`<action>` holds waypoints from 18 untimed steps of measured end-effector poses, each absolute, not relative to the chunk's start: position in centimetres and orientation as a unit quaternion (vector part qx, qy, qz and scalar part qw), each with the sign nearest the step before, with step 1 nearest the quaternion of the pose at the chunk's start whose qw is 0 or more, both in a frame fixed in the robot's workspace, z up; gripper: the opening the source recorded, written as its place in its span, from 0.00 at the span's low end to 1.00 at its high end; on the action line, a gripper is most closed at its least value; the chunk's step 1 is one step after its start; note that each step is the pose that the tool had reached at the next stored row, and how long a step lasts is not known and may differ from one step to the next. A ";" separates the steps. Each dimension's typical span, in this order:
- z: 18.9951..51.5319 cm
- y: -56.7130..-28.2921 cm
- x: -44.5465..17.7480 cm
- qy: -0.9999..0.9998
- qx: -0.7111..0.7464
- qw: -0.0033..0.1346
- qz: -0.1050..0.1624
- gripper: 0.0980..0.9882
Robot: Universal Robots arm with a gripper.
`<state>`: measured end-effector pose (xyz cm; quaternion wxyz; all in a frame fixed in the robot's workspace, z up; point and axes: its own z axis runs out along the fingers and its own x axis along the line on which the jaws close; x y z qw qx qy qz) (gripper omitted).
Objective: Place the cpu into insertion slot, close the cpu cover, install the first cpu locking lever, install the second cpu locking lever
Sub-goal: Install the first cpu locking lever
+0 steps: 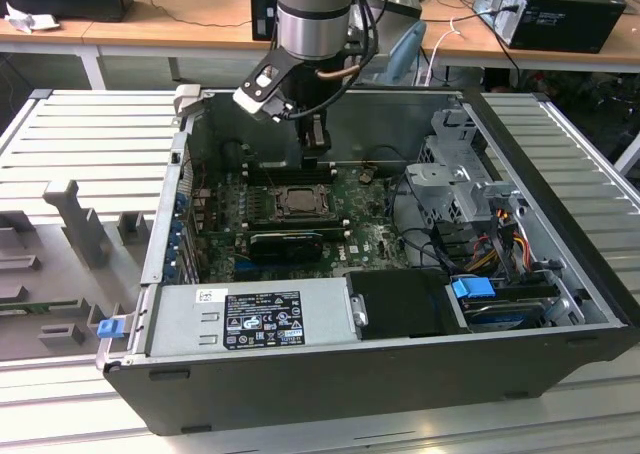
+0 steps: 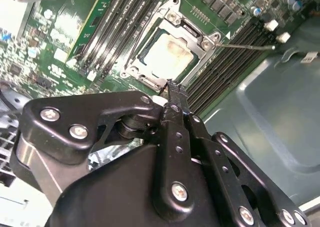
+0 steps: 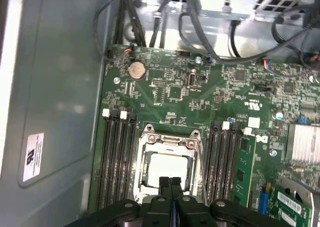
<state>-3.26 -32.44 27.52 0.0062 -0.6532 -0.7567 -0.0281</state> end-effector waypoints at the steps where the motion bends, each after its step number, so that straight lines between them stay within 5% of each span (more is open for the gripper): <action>1: 27.5 -32.4 -3.3 -0.765 -0.644 0.006 -0.028 0.01; 18: 27.5 -32.4 -3.3 -0.834 -0.551 0.008 -0.025 0.01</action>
